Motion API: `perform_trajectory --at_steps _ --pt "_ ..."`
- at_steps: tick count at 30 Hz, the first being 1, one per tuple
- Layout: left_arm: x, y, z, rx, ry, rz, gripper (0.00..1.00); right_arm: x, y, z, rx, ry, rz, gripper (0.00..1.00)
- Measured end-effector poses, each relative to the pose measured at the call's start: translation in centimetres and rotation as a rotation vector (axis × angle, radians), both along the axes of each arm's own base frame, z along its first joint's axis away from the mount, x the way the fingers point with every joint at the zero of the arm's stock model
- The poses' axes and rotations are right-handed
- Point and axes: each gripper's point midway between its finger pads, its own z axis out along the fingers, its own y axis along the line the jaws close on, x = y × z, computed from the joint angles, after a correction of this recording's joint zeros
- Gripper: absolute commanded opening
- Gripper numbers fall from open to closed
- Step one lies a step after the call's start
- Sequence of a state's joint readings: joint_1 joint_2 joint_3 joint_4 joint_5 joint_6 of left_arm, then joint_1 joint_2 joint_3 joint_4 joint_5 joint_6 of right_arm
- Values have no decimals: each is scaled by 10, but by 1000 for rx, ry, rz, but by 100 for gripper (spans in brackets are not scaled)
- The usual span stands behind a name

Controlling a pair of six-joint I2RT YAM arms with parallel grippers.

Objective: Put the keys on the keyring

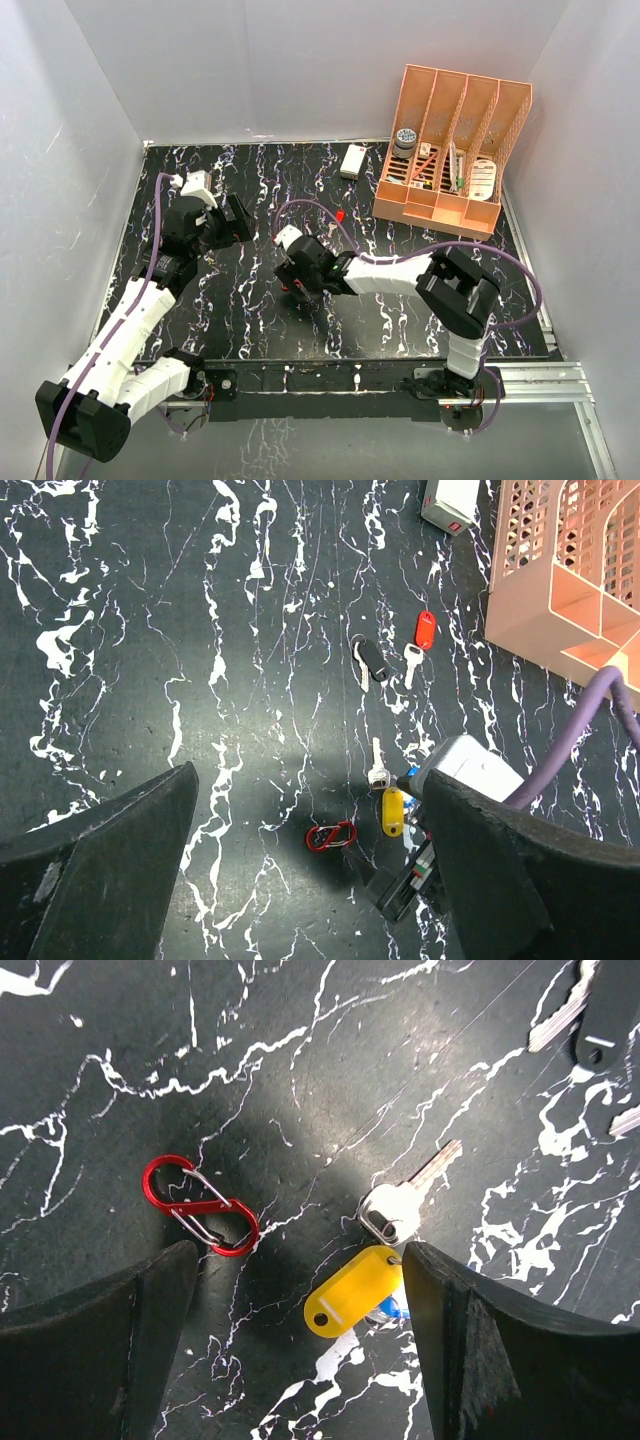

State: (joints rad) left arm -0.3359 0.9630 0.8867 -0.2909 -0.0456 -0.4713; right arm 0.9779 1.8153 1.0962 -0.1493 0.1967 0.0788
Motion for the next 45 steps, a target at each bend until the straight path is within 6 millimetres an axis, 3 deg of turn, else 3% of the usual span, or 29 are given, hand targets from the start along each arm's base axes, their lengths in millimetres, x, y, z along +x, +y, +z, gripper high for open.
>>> perform_trajectory --at_steps 5,14,31,38,45 --pt "0 0 0 1 2 0 94 -7 -1 -12 -45 5 1 82" --pt "0 2 -1 11 3 3 95 -1 1 -11 -69 -42 -28 83" --pt "0 4 -2 19 3 16 95 45 12 -6 -73 -178 -136 85" --pt "0 5 -2 21 3 19 95 80 0 -5 -65 -202 -194 85" --pt "0 5 -2 22 3 19 95 96 -6 -4 -69 -210 -213 85"
